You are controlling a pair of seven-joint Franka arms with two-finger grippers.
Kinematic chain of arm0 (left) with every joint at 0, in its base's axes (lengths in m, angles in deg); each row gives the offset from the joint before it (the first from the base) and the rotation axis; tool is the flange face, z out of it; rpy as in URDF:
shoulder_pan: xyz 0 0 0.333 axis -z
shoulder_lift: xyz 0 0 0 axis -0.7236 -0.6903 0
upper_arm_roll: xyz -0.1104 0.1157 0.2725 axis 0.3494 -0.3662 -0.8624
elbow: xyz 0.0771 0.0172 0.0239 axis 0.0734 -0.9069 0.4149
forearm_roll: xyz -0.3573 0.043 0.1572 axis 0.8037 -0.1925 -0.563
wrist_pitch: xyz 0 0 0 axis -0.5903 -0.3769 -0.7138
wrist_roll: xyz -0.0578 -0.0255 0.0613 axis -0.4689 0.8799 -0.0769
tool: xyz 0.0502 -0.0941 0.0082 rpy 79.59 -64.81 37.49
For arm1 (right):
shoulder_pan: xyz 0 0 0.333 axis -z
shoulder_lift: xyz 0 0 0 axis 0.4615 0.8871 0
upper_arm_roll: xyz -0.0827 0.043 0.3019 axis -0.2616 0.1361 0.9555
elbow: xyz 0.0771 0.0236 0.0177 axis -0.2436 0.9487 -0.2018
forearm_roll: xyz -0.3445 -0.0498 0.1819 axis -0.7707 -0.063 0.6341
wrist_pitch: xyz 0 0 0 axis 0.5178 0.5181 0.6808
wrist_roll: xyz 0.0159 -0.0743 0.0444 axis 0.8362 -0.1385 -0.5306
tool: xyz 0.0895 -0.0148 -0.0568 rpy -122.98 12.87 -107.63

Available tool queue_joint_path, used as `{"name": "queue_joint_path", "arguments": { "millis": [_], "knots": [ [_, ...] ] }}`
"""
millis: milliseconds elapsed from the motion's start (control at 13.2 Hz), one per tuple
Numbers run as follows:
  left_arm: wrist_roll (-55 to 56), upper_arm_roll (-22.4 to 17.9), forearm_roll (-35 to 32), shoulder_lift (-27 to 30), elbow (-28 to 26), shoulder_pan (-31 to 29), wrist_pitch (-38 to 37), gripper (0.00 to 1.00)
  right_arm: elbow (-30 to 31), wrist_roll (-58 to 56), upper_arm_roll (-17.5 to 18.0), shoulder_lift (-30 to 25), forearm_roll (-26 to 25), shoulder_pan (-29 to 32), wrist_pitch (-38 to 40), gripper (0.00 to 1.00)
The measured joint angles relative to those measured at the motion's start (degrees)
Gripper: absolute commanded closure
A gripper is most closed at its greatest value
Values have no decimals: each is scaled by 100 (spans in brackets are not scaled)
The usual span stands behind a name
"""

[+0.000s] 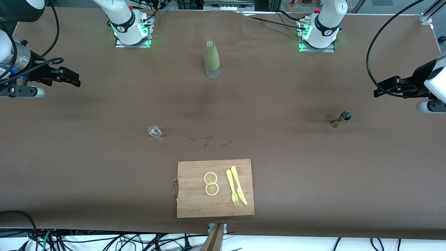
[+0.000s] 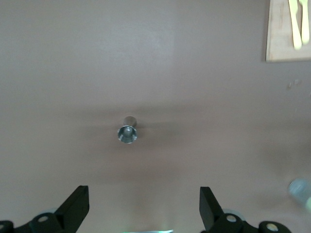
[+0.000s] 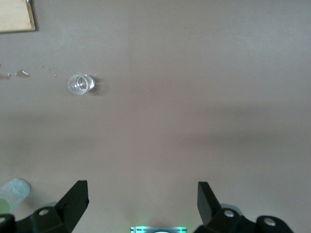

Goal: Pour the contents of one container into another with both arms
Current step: 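Move the right gripper toward the glass while the left gripper approaches the jigger, then grasp the glass beaker with the right gripper while the left gripper grasps the jigger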

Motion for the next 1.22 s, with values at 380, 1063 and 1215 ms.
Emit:
{"name": "queue_joint_path", "arguments": {
  "millis": [380, 1063, 1215],
  "knots": [
    [-1880, -11, 44, -265, -86, -463, 9, 0, 3, -2524, -424, 384, 558, 146, 9, 0],
    [-6337, -436, 2184, -1313, -314, -1676, 10, 0, 38, -7087, -590, 1699, 2430, 649, -474, 0],
    [-7481, -442, 2670, -1681, -391, -1979, -60, 0, 58, -8274, -594, 2090, 3033, 716, -638, 0]
  ]
}}
